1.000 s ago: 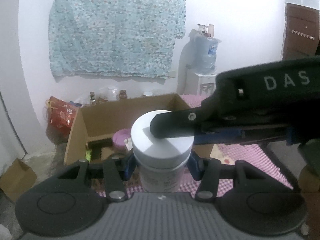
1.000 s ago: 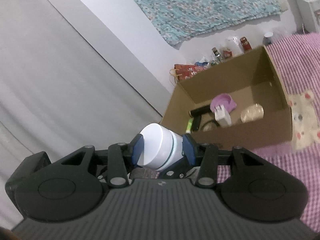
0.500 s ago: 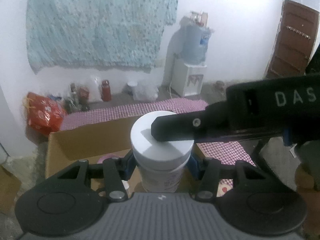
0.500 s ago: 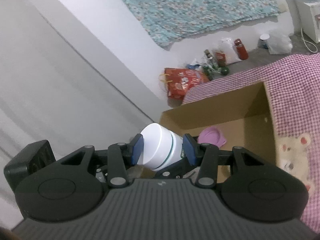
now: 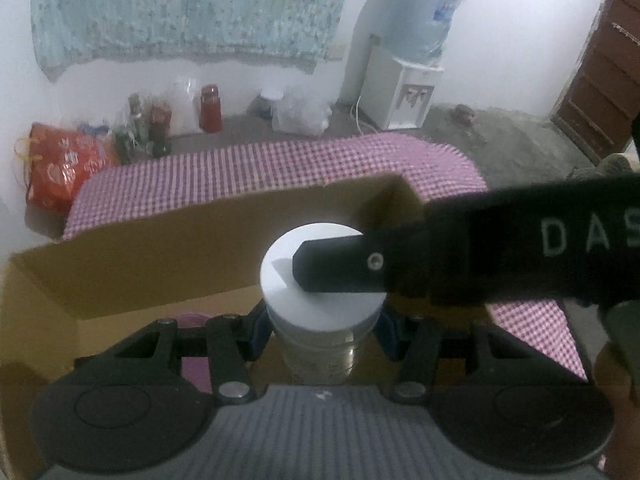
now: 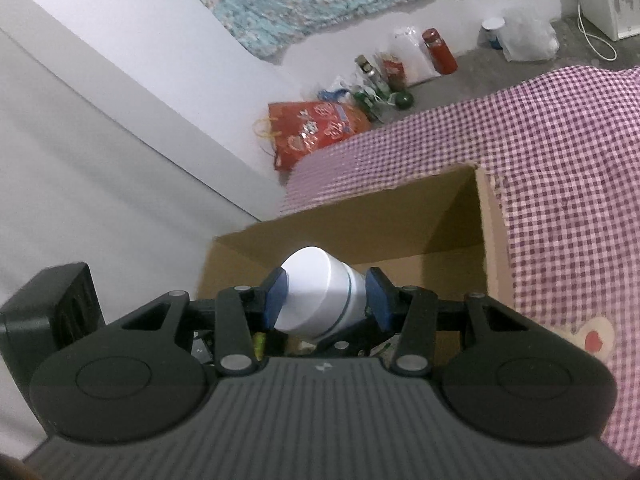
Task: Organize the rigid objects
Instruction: 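Lower the white bottle into the box and open the right gripper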
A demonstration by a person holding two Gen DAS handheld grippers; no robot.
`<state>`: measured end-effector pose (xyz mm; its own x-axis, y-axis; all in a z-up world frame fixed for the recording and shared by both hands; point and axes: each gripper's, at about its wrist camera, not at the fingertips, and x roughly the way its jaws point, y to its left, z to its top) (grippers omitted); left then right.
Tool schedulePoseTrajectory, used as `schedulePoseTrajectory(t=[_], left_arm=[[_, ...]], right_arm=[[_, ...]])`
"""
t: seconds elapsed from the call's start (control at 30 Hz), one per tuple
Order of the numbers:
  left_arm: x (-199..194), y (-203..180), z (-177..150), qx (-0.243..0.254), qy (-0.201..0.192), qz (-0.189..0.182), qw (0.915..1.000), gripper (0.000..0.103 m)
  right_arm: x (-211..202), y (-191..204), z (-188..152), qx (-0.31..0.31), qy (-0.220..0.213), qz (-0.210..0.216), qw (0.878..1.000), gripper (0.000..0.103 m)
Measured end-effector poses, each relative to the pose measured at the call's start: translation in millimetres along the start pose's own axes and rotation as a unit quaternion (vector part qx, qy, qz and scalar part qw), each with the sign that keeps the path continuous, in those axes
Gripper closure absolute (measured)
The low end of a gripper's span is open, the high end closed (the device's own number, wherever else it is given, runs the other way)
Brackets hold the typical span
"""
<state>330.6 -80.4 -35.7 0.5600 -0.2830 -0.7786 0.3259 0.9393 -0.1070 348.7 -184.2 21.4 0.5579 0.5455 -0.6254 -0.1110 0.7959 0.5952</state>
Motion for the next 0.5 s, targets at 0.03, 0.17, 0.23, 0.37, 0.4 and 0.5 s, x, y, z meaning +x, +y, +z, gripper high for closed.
schedulePoseTrajectory(t=[0.03, 0.17, 0.23, 0.37, 0.4, 0.5], left_arm=[[4.7, 1.2, -0.3, -0.002, 0.003, -0.001, 1.0000, 0.049], [15.5, 5.1, -0.7, 0.002, 0.007, 0.002, 1.0000, 0.049], [18.2, 3.4, -0.2, 0.004, 0.008, 0.000, 1.0000, 0.048], [15.8, -2.1, 0.2, 0.007, 0.002, 0.000, 1.0000, 0.035], [15.3, -3.9, -0.2, 0.009, 0.001, 0.000, 1.0000, 0.028], [9.1, -9.7, -2.1, 0.015, -0.006, -0.002, 0.9999, 0.025]], right_arm=[[5.4, -2.4, 0.4, -0.003, 0.002, -0.004, 1.000, 0.059], [18.6, -5.5, 0.2, -0.020, 0.004, -0.014, 1.000, 0.061], [20.2, -4.0, 0.4, -0.030, 0.003, -0.016, 0.999, 0.060], [19.8, -4.1, -0.4, -0.043, -0.005, -0.029, 0.999, 0.059], [18.1, -2.7, -0.9, -0.044, -0.007, -0.031, 0.999, 0.059], [11.8, -3.5, -1.6, -0.038, -0.016, -0.029, 0.999, 0.059]])
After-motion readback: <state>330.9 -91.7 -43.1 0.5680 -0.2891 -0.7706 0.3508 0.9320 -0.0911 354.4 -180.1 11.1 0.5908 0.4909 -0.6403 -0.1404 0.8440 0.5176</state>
